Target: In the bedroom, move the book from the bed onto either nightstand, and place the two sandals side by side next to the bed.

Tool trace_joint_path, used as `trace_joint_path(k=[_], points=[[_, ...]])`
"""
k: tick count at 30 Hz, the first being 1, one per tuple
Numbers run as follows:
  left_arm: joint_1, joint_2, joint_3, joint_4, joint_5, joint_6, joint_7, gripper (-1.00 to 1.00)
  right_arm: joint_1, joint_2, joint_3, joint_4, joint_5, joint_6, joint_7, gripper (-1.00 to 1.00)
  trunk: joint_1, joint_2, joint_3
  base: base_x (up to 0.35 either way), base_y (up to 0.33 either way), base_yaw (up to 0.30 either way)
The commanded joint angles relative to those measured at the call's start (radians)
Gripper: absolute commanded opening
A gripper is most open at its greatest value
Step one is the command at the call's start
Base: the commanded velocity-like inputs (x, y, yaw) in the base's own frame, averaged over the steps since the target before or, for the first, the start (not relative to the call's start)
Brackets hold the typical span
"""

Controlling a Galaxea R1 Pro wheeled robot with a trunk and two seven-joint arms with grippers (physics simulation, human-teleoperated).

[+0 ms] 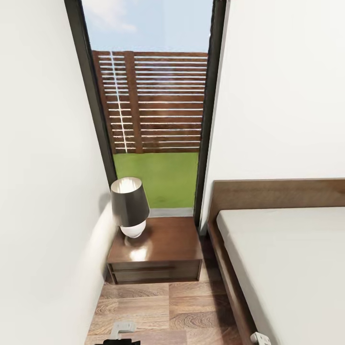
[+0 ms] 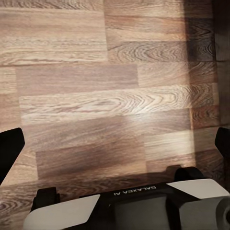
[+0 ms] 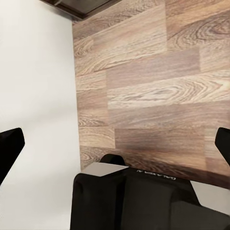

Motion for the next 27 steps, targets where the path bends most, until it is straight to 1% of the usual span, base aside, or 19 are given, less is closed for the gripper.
trace_joint_path(k=[1,9,12,15,23,27], points=[[0.000,0.000,-0.005,-0.002,0.010,0.007,0.000,1.00,-0.002,0.000,-0.001,0.004,-0.009,0.004,0.004,1.00,-0.004,0.006,0.002,0.000,0.000,0.000],[0.000,0.000,-0.005,-0.002,0.010,0.007,0.000,1.00,-0.002,0.000,0.000,0.003,-0.009,0.004,0.004,1.00,-0.034,0.062,0.027,0.000,0.000,0.000],[0.000,0.001,-0.004,-0.002,0.010,0.007,0.000,1.00,-0.002,0.000,0.000,0.003,-0.009,0.003,0.004,1.00,-0.034,0.062,0.027,0.000,0.000,-0.012],[0.001,0.001,-0.004,-0.002,0.011,0.005,-0.001,1.00,-0.002,0.000,0.000,0.002,-0.009,0.004,0.004,1.00,-0.034,0.062,0.026,0.000,0.000,-0.141],[0.003,0.001,-0.002,-0.002,0.013,0.005,0.000,1.00,-0.002,0.000,0.000,0.002,-0.008,0.003,0.004,1.00,-0.034,0.062,0.024,0.000,0.000,-0.207],[0.003,0.001,-0.002,-0.002,0.013,-0.011,0.000,1.00,-0.002,0.000,0.000,0.002,-0.008,0.003,0.004,1.00,-0.034,0.062,0.022,0.061,0.059,-0.220]])
